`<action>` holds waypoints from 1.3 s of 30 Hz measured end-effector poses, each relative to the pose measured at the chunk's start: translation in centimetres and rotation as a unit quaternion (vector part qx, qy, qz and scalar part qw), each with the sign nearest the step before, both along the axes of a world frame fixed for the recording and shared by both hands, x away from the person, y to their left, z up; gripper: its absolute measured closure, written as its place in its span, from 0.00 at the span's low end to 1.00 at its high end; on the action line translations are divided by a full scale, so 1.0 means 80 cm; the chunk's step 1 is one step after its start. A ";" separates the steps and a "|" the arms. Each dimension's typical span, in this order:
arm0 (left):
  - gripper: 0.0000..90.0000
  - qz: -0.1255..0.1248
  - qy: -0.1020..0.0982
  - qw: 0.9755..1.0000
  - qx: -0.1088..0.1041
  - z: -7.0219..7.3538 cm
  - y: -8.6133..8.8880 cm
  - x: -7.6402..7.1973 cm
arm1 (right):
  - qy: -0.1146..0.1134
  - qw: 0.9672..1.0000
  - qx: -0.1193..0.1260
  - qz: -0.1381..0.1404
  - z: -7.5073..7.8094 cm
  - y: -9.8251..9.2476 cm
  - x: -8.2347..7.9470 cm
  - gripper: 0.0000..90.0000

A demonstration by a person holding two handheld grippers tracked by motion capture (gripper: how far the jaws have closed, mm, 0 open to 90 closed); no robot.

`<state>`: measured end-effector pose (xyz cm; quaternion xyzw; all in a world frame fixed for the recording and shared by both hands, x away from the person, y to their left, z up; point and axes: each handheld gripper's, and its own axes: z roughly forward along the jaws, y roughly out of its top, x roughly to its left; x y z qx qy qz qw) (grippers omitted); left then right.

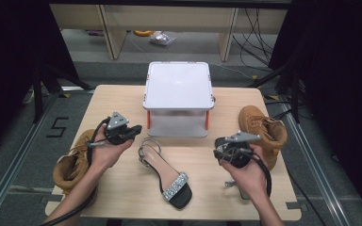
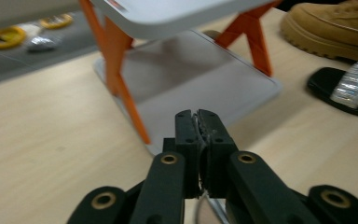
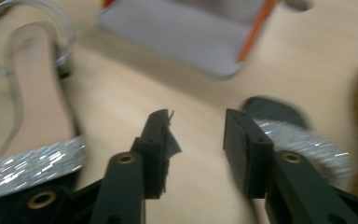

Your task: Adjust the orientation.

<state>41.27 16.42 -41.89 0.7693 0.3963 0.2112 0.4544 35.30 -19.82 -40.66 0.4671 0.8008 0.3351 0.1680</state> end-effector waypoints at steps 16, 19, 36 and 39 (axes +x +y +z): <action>0.99 -0.013 0.055 0.996 0.072 -0.033 -0.037 0.051 | 0.083 0.992 0.009 0.093 -0.056 0.077 -0.035 1.00; 0.99 -0.024 0.069 0.993 0.096 -0.037 -0.040 0.057 | 0.091 0.988 0.012 0.125 -0.061 0.103 -0.046 1.00; 1.00 -0.041 0.113 0.986 0.115 -0.054 -0.033 0.061 | 0.158 0.967 -0.022 0.197 -0.096 0.169 -0.073 1.00; 1.00 -0.039 0.115 0.986 0.116 -0.057 -0.033 0.060 | 0.164 0.966 -0.028 0.197 -0.099 0.168 -0.073 1.00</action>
